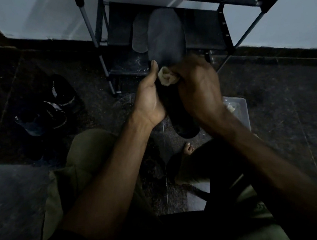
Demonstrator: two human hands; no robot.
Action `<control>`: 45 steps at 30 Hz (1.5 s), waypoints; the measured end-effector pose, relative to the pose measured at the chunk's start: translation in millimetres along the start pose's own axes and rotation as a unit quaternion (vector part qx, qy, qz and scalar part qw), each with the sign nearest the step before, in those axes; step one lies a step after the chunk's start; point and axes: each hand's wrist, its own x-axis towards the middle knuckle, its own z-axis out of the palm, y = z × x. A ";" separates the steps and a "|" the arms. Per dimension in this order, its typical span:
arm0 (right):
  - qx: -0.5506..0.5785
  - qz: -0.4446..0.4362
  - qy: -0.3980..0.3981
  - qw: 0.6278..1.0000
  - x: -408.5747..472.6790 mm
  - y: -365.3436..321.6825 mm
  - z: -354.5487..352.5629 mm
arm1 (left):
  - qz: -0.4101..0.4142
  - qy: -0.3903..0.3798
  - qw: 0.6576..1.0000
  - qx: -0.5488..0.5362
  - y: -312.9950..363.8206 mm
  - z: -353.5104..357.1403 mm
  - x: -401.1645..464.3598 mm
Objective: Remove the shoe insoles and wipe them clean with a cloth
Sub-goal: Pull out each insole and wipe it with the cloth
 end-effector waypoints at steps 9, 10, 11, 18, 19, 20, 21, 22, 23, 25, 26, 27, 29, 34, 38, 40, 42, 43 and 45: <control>-0.050 0.020 0.012 0.998 32.7 28.8 -4.1 | 0.001 -0.037 0.999 0.001 -3.9 3.0 0.1; -0.045 0.014 0.010 0.999 29.6 25.9 -2.6 | 0.001 -0.032 0.999 0.001 -3.3 1.9 0.8; -0.033 0.002 0.007 0.999 23.5 20.1 -1.1 | 0.001 -0.023 1.000 -0.002 -2.3 1.1 0.6; 0.007 -0.046 -0.024 0.999 8.5 -3.3 -4.7 | -0.004 0.017 1.000 -0.009 -0.4 0.6 -1.3; -0.005 -0.036 -0.017 0.999 16.7 4.1 -5.0 | -0.005 0.014 1.000 -0.009 -0.7 3.1 -2.0; -0.019 -0.021 -0.010 1.000 25.5 12.5 -4.7 | -0.004 0.008 1.000 -0.003 -1.8 4.3 -1.4; -0.028 -0.005 -0.004 1.000 32.1 19.0 -4.0 | -0.001 0.000 1.000 0.005 -2.3 4.5 -1.0; -0.031 0.006 -0.001 0.999 35.2 23.0 -3.4 | 0.002 -0.004 1.000 0.011 -2.7 4.5 -0.8; -0.027 0.009 0.002 1.000 34.3 22.3 -2.4 | 0.002 -0.004 1.000 0.012 -2.7 4.6 -0.8; 0.007 -0.010 0.005 1.000 21.5 5.7 -2.3 | 0.001 0.016 1.000 0.000 -0.6 0.1 0.3; 0.030 -0.022 0.003 0.999 12.2 -6.7 -3.2 | 0.007 0.029 1.000 -0.005 1.4 -3.1 0.8; 0.050 -0.034 0.001 0.998 3.4 -17.6 -4.1 | 0.013 0.034 0.999 0.000 3.2 -4.9 0.1; 0.063 -0.044 -0.020 0.997 -5.0 -27.2 -6.9 | 0.023 0.036 0.999 0.019 4.0 -5.3 -1.0; 0.008 -0.014 -0.037 0.999 21.6 7.0 -7.7 | 0.006 0.038 0.999 0.021 0.4 5.9 -0.7; 0.036 -0.028 -0.037 0.998 10.2 -8.1 -5.4 | 0.010 0.039 0.999 0.012 3.9 1.2 -2.2; 0.084 -0.033 -0.056 0.994 -7.9 -24.0 -5.4 | 0.007 0.030 0.999 0.023 6.8 -3.8 -3.2; 0.050 -0.050 -0.060 0.996 -17.4 -27.3 -3.6 | 0.000 0.031 0.999 0.032 6.7 -5.5 -3.7; 0.034 -0.052 -0.058 0.996 -15.4 -22.2 -1.9 | -0.003 0.032 0.999 0.031 5.6 -5.2 -3.4; 0.017 -0.044 -0.054 0.997 -4.0 -8.2 -1.7 | -0.004 0.037 0.999 0.019 2.8 -0.8 -2.3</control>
